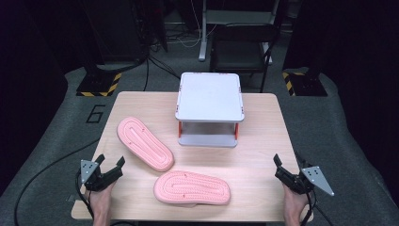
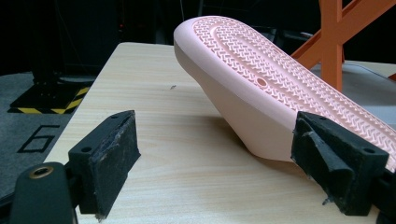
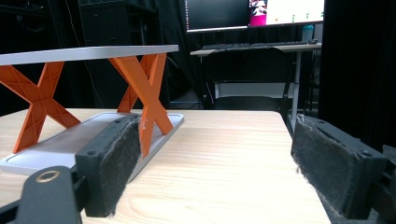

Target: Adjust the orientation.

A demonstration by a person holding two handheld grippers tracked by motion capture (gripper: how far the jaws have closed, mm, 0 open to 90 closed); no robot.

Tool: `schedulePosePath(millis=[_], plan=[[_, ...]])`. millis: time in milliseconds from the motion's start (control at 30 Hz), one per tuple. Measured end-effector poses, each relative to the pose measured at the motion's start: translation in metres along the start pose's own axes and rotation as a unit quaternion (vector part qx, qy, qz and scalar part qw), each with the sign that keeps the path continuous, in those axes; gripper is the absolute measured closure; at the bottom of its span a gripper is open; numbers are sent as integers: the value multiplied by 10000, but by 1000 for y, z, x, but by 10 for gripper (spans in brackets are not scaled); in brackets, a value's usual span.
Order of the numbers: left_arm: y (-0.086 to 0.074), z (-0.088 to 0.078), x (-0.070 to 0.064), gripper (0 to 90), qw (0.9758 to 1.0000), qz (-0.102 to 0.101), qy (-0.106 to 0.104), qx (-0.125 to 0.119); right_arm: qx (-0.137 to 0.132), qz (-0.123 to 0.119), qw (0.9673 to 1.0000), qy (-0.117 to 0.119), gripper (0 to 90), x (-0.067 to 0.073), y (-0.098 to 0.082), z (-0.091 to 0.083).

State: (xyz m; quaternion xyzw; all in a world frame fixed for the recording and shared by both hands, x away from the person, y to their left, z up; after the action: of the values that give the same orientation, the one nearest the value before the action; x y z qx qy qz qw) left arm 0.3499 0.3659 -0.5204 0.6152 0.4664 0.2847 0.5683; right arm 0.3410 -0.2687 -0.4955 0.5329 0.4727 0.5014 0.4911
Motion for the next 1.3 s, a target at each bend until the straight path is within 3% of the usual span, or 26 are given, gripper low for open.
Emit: schedulePosePath(millis=[667, 800, 867, 967, 1033, 1067, 1100, 1200, 1233, 1300], plan=[[0, 0, 0, 150, 10000, -55, 45, -14, 104, -132, 9998, 136, 153, 6, -2, 0], [1, 1, 0, 150, 9999, -87, 34, -36, 168, -342, 9986, 369, 151, 12, -2, -1], [1, 5, -1, 150, 10000, -79, 3, -60, 243, -606, 9963, 566, 151, 21, -1, -4], [1, 8, -1, 150, 10000, -79, -36, -26, 272, -735, 9939, 771, 151, 27, -1, -5], [2, 10, -2, 150, 10000, -71, -58, -4, 314, -1005, 9890, 1036, 151, 38, -1, -7], [2, 11, -2, 150, 10000, -68, -60, -26, 399, -1110, 9846, 1291, 150, 48, -1, -7], [2, 10, -2, 150, 9999, -87, -56, -16, 433, -1072, 9839, 1365, 150, 53, -1, -7], [2, 10, -1, 150, 9999, -118, -32, -82, 554, -1208, 9760, 1724, 148, 73, 2, -9], [3, 8, 0, 151, 9999, -124, -8, -92, 590, -1250, 9725, 1876, 147, 81, 4, -10], [3, 8, 0, 150, 9999, -118, 5, -92, 717, -1353, 9616, 2278, 147, 99, 6, -11]])
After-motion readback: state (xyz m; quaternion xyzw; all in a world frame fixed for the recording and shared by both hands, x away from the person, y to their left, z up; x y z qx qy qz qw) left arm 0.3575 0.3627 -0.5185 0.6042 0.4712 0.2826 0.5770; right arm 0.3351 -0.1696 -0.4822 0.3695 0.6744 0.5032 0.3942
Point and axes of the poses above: each handheld gripper's, and its own axes: z roughly forward along the jaws, y roughly out of its top, x roughly to its left, the point moved 1 cm from there along z, roughly forward along the jaws, and after that the axes turned 15 degrees about -y, right-handed, at the moved point
